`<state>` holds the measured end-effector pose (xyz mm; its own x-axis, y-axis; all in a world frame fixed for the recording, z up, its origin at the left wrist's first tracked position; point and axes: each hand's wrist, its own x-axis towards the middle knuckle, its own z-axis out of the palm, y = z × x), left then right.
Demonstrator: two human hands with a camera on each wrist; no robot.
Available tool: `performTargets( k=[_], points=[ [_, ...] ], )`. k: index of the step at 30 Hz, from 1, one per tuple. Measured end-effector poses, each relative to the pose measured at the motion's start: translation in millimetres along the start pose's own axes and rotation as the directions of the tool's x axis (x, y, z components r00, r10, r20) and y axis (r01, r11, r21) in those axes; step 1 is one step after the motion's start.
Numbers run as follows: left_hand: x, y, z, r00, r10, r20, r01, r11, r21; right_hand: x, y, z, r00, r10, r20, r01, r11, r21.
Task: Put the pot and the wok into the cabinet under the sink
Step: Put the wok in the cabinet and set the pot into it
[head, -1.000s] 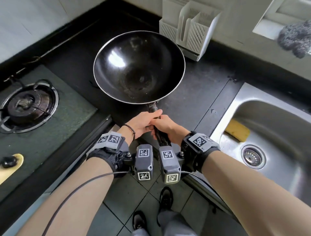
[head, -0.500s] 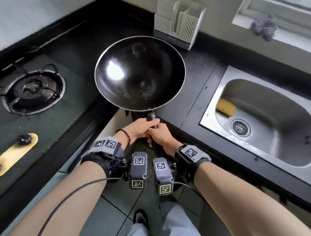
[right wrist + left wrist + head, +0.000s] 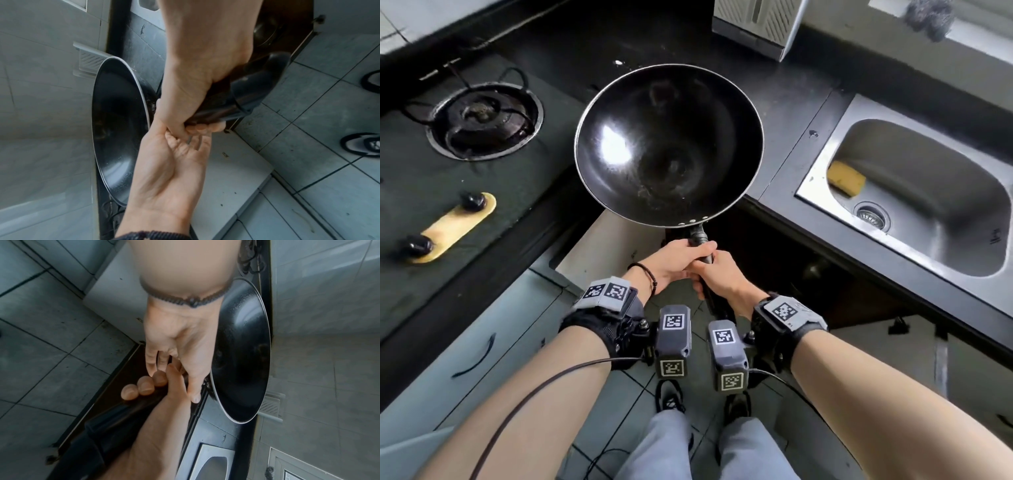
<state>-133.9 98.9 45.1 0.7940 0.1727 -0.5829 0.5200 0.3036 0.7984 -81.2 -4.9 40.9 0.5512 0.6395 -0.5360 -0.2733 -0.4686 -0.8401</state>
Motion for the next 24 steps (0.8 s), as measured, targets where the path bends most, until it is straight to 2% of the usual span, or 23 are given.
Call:
performTargets(
  k=[6, 14, 19, 24],
  points=[
    [-24.6, -41.3, 37.6, 0.992, -0.076, -0.098, 0.075, 0.997, -0.011, -44.2, 38.6, -12.9, 0.997, -0.021, 0.069, 0.026, 0.997, -0.074],
    [-48.8, -92.8, 112.2, 0.986, -0.124, -0.114, 0.112, 0.988, -0.107, -96.8, 100.5, -52.9, 0.989, -0.001, 0.149, 0.024, 0.987, -0.157],
    [-41.8, -132.2, 138.6, 0.977, -0.189, -0.096, 0.175, 0.975, -0.136, -106.0, 141.6, -73.1, 0.981, 0.022, 0.191, 0.028, 0.966, -0.256],
    [-30.2, -159.1, 143.0, 0.966, -0.244, -0.082, 0.227, 0.958, -0.178, -99.1, 160.5, -79.2, 0.972, 0.086, 0.219, -0.013, 0.949, -0.314]
  ],
)
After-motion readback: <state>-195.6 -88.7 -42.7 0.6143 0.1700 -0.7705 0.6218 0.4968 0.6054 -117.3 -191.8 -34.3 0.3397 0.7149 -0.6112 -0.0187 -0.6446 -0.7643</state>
